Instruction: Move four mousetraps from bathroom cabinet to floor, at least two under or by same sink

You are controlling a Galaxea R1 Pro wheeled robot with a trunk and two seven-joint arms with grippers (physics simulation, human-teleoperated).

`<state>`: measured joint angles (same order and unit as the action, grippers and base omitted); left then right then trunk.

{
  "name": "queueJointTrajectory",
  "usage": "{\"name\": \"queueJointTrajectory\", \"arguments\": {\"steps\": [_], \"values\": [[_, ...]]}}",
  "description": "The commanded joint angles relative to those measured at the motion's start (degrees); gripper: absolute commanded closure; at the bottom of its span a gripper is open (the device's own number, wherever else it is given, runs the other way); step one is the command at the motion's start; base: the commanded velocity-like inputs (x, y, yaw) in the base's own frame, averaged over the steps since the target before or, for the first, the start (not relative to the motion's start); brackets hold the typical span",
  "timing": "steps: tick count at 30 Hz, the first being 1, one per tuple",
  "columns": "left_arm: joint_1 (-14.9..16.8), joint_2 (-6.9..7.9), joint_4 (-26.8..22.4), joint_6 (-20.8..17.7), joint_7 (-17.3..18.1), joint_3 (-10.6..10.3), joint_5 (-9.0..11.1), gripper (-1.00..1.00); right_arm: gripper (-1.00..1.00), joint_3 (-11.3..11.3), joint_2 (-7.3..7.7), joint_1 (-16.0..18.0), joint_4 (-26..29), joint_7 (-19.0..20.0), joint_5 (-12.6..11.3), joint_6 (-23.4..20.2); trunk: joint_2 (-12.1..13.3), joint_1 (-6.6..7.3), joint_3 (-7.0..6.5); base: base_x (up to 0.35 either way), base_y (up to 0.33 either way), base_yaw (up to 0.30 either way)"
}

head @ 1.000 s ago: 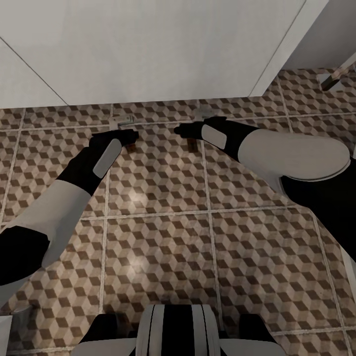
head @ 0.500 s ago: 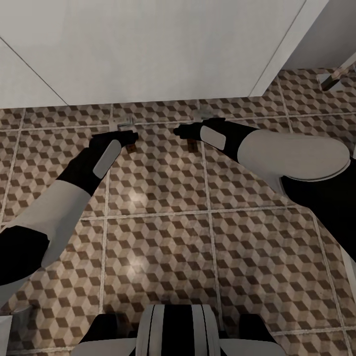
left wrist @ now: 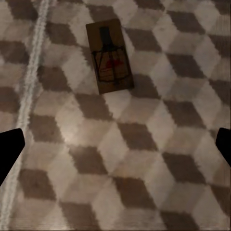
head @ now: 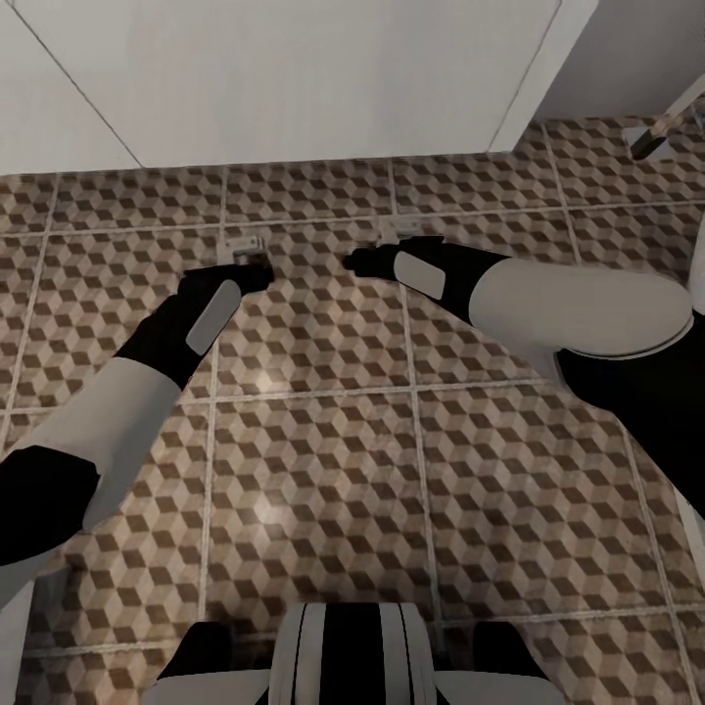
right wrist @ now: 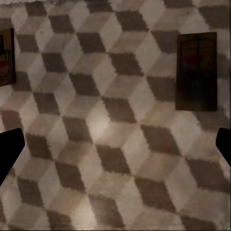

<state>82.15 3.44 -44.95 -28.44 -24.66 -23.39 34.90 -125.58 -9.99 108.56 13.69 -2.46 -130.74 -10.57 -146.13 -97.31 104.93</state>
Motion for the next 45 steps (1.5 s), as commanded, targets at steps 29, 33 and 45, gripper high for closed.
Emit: {"name": "queueJointTrajectory", "arguments": {"steps": [29,33,45], "values": [[0.1,-0.25,5.6,3.6,-0.3,-0.4,0.5,-1.00,-1.00,-0.2,-0.01,0.1,3.6,-3.9,-0.2,3.4,0.0,0.04,0.03,-0.276,-0.003,0.000],[0.0,-0.55,6.2,3.6,-0.3,-0.5,0.5,-1.00,-1.00,-0.2,-0.01,0.1,3.8,-3.9,-0.2,3.4,0.0,0.04,0.03,-0.327,-0.056,0.000],[0.1,-0.90,7.4,3.5,-0.6,-0.4,0.5,-1.00,-1.00,-0.2,-0.01,0.1,3.9,-3.9,-0.2,3.5,0.1,0.17,-1.08,-0.144,-0.016,0.000]]}}
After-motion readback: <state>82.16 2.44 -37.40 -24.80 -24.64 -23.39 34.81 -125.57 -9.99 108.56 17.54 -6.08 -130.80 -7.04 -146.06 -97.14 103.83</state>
